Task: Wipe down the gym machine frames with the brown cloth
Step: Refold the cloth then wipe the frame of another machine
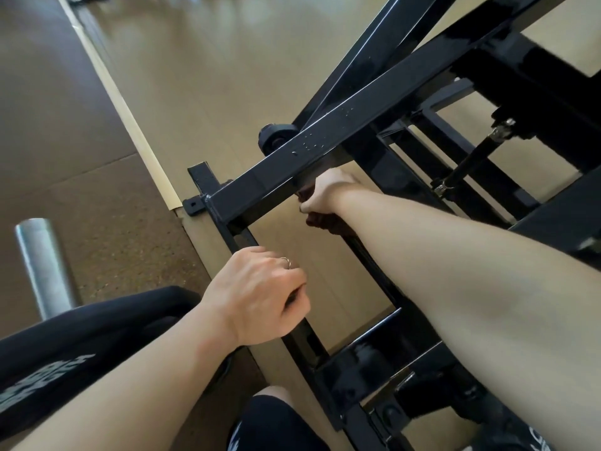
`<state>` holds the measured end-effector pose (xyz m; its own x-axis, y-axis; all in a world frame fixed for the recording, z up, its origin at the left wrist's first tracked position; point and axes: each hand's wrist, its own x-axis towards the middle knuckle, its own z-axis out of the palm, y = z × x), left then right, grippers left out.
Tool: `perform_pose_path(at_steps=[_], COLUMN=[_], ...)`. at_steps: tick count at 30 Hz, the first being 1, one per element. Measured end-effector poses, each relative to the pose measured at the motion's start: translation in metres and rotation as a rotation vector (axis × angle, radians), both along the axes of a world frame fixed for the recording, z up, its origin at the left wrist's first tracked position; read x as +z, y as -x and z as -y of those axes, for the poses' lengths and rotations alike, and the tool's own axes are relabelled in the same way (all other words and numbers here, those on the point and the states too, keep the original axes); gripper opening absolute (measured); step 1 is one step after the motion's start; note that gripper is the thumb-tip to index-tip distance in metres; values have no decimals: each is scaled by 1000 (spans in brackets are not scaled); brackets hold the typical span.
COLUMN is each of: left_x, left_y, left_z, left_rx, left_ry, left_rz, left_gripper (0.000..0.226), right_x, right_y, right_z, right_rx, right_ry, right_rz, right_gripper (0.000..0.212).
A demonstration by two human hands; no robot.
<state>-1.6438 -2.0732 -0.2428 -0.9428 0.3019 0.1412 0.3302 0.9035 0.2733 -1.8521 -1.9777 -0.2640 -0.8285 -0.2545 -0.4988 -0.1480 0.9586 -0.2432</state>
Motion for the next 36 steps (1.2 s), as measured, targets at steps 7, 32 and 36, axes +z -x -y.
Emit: perform_pose_path(at_steps=[7,32,36], left_x=[4,13,15], left_y=[-1,-2,-2], left_z=[-2,-6,-8], left_rx=[3,35,47], left_ry=[-1,118,154], left_rz=[-20,108,119], left_gripper=[39,47,53], right_x=[11,-1,7], right_y=[-17,-25,-48], right_z=[-40,-57,-72], right_rx=[92,107,497], right_ry=[-336,-360,-689], right_rz=[308,323,463], right_gripper=[42,53,14])
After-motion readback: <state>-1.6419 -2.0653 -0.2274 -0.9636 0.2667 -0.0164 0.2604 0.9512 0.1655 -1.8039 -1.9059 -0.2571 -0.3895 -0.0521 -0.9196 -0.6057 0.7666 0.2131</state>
